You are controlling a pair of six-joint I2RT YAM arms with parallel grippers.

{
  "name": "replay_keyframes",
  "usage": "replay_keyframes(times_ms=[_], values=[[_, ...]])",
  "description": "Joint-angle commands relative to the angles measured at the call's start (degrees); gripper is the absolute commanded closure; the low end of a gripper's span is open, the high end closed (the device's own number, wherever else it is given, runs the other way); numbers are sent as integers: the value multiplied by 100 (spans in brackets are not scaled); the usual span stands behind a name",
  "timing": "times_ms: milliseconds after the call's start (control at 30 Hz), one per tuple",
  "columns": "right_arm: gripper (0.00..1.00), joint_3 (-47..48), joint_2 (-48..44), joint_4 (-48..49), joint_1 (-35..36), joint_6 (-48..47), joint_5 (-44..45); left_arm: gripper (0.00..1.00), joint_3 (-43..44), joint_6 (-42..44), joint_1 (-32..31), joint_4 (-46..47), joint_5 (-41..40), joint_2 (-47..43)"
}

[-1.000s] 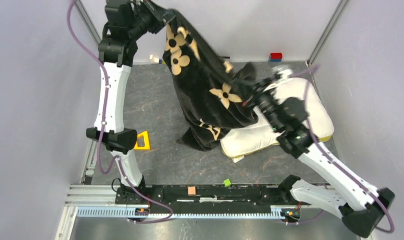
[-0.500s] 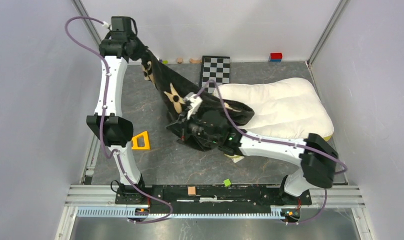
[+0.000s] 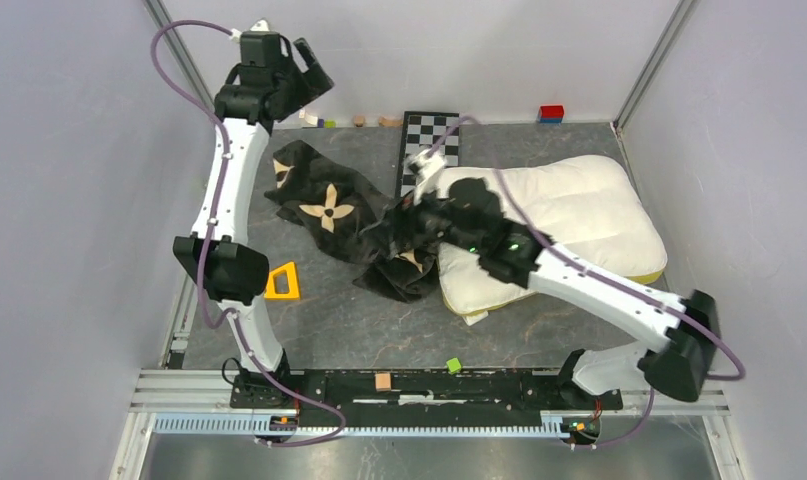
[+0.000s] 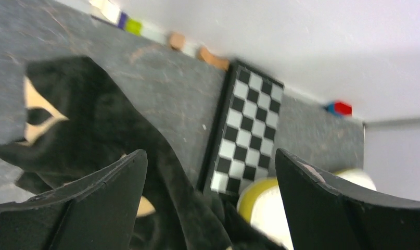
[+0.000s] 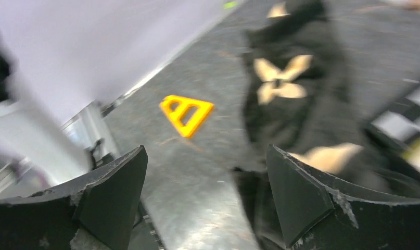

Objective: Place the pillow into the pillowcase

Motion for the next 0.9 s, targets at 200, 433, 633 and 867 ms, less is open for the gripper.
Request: replay_keyframes(times_ms=[200, 433, 633, 867], values=[[3, -872, -857, -1375, -2354, -547, 465, 2, -3680, 847, -1928, 1135, 1281, -2285], [2, -1244, -853, -1197, -3134, -447, 0, 0, -4109, 1289, -3120, 1521, 1463, -2033], [2, -1493, -944, -1133, -3488, -321, 30, 8, -3957, 1079, -3323, 1371, 1598, -1202], [6, -1501, -647, -946, -3604, -232, -248, 87, -4647, 735, -3507, 1131, 1402, -1666]])
